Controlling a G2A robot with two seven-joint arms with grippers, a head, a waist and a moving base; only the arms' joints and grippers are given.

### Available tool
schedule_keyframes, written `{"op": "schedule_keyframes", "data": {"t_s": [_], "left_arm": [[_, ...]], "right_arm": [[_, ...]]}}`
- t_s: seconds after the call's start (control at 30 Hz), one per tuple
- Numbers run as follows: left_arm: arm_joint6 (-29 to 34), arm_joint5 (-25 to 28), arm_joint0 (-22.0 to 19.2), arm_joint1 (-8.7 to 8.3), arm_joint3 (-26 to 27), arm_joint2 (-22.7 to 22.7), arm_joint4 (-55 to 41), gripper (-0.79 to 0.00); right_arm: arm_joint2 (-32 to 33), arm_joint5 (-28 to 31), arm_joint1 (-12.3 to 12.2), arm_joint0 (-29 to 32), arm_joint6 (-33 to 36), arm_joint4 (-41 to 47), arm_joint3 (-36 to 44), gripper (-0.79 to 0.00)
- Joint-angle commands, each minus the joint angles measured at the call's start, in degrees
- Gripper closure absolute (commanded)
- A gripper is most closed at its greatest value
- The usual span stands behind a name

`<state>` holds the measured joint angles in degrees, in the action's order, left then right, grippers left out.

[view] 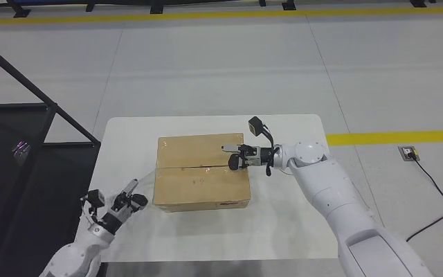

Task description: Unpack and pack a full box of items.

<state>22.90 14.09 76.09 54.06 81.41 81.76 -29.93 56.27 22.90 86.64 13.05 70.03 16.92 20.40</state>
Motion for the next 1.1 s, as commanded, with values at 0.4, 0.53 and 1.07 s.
{"op": "schedule_keyframes", "data": {"t_s": [0.4,0.53,1.07], "left_arm": [[-7.33,-4.08,-10.78,3.28,-5.76,-5.49,-7.37,-0.785],[-10.00,-2.09,-9.79,3.38,-2.93,-3.73,-6.07,-0.785],[-25.92,3.80,1.11,3.82,14.09,2.76,9.42,-0.785]], "right_arm": [[0.00,0.00,0.00,0.00,0.00,0.00,0.00,-0.785],[0.00,0.00,0.00,0.00,0.00,0.00,0.00,-0.785],[0.00,0.00,0.00,0.00,0.00,0.00,0.00,-0.785]]}}
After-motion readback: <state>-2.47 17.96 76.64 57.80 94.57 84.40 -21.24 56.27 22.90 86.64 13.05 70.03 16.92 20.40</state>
